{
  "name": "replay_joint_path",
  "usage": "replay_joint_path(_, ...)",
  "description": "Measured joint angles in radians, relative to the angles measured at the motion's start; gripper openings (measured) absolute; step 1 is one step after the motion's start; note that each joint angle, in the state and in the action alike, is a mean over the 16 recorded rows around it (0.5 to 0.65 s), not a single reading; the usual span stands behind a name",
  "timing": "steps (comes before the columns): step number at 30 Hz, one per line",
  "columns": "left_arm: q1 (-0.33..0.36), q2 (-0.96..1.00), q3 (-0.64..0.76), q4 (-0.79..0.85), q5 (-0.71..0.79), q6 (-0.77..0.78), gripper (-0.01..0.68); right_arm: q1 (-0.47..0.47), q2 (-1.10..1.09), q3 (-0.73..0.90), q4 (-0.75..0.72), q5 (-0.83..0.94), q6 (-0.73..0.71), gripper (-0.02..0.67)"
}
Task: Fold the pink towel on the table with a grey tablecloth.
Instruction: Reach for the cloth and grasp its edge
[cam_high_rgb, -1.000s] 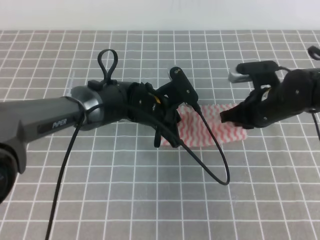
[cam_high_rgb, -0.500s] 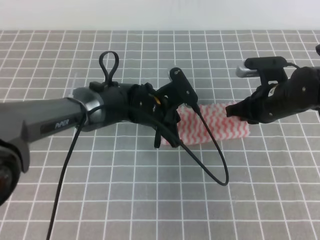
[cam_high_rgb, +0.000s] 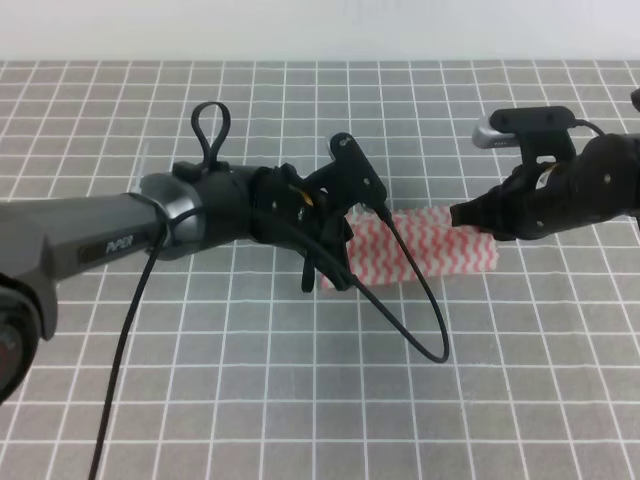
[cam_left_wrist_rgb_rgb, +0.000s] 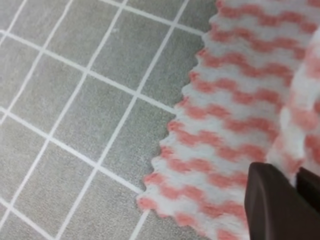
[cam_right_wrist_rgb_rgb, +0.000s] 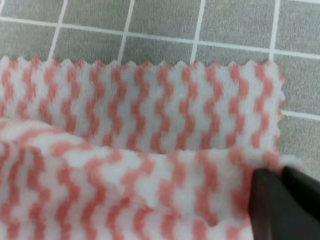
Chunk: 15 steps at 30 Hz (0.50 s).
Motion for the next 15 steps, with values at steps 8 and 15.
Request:
replay_joint_path(8,0.005,0.001,0.000,0.001,-0.005,0.000,-0.002,0.000,0.018,-0.023,0.000,-0.003,-0.008,-0.014)
replay_joint_path(15,0.006,0.004,0.000,0.001,-0.007,0.000,-0.002,0.000,0.025,-0.047,0.000,0.002,-0.018,-0.014)
